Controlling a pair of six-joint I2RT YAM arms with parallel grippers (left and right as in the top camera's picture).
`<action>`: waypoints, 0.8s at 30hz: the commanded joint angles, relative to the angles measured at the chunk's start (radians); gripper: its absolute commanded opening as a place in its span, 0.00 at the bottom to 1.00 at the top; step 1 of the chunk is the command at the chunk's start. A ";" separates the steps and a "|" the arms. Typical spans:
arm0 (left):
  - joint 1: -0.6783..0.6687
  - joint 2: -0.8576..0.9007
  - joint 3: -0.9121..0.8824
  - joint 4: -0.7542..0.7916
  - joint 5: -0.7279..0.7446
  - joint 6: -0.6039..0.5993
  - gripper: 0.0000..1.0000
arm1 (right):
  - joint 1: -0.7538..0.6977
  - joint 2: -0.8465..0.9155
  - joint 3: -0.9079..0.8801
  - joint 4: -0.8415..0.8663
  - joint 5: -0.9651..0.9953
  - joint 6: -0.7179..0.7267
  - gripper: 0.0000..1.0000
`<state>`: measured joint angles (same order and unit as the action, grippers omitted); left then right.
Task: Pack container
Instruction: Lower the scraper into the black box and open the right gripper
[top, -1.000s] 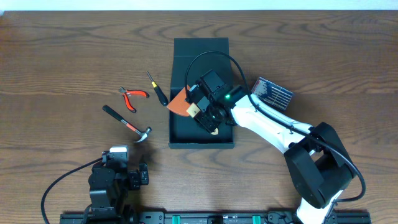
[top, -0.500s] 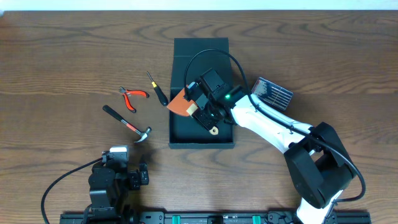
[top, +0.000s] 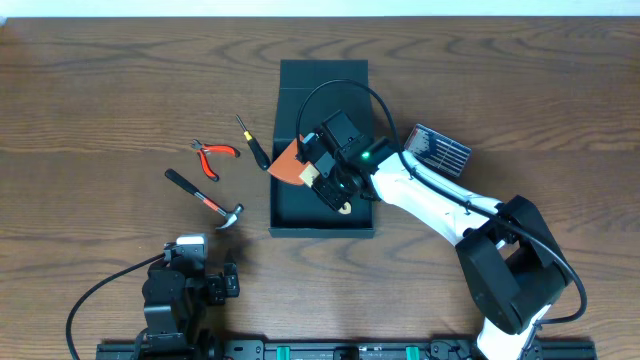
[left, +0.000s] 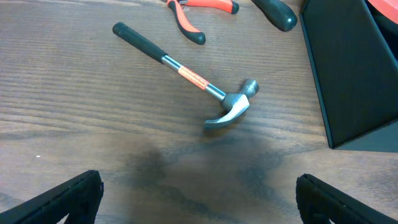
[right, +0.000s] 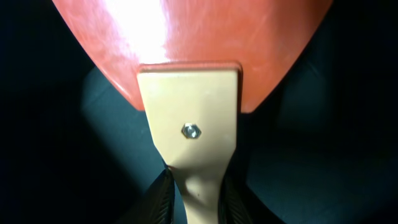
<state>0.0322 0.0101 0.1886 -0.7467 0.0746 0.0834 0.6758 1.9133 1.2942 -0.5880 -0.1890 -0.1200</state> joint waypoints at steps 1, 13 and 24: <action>0.005 -0.006 -0.006 -0.004 -0.008 0.010 0.99 | 0.006 0.018 0.012 -0.027 0.000 0.008 0.24; 0.005 -0.006 -0.006 -0.004 -0.008 0.010 0.99 | 0.006 0.018 0.012 -0.078 0.031 0.019 0.57; 0.005 -0.006 -0.006 -0.004 -0.008 0.010 0.98 | 0.006 0.027 -0.021 0.003 0.027 0.019 0.52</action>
<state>0.0322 0.0101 0.1886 -0.7467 0.0742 0.0837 0.6758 1.9202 1.2919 -0.5980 -0.1608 -0.1062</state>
